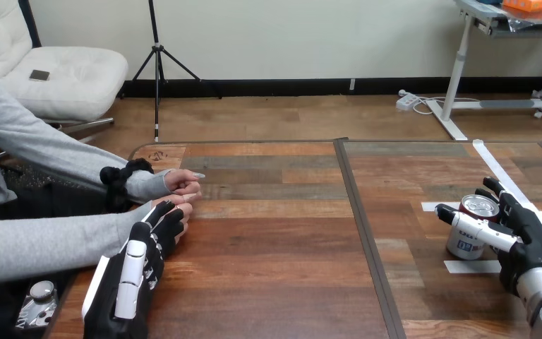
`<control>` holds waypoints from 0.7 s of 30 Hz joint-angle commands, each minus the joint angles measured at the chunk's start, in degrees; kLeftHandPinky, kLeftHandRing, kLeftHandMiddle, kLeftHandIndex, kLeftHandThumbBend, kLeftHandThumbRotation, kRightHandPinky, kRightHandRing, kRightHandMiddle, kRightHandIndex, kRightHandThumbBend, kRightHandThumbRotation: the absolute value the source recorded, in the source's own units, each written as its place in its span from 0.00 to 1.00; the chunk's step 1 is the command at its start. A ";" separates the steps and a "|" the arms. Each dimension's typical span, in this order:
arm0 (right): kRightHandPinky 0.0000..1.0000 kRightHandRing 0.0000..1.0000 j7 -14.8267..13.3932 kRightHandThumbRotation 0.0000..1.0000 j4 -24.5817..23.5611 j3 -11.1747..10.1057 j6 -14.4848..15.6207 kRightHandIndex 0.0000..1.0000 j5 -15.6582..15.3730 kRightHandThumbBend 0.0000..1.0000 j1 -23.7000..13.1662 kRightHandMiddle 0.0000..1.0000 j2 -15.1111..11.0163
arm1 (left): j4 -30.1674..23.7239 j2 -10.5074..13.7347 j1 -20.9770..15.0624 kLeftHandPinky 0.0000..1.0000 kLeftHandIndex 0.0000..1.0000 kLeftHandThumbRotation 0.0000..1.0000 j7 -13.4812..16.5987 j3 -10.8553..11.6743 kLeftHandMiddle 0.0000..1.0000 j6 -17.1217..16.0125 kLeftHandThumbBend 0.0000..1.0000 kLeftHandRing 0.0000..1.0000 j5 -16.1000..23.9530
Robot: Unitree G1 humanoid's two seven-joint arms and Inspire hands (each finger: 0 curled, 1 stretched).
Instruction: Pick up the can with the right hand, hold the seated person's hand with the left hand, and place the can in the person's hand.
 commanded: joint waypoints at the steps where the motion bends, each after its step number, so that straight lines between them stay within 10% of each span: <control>1: 0.93 0.93 -0.56 0.00 -0.29 0.27 -0.25 0.93 -0.17 1.00 -1.85 0.92 -0.73 | -3.54 0.51 -2.24 0.94 0.89 1.00 -0.24 -0.46 0.88 -0.20 0.58 0.90 -0.07; 21: 0.80 0.83 -3.99 0.00 -0.47 1.48 1.06 0.86 -2.17 0.89 -1.93 0.85 -0.94 | -3.02 0.65 -2.43 0.94 0.89 1.00 0.24 -0.47 0.89 -0.81 0.57 0.90 0.63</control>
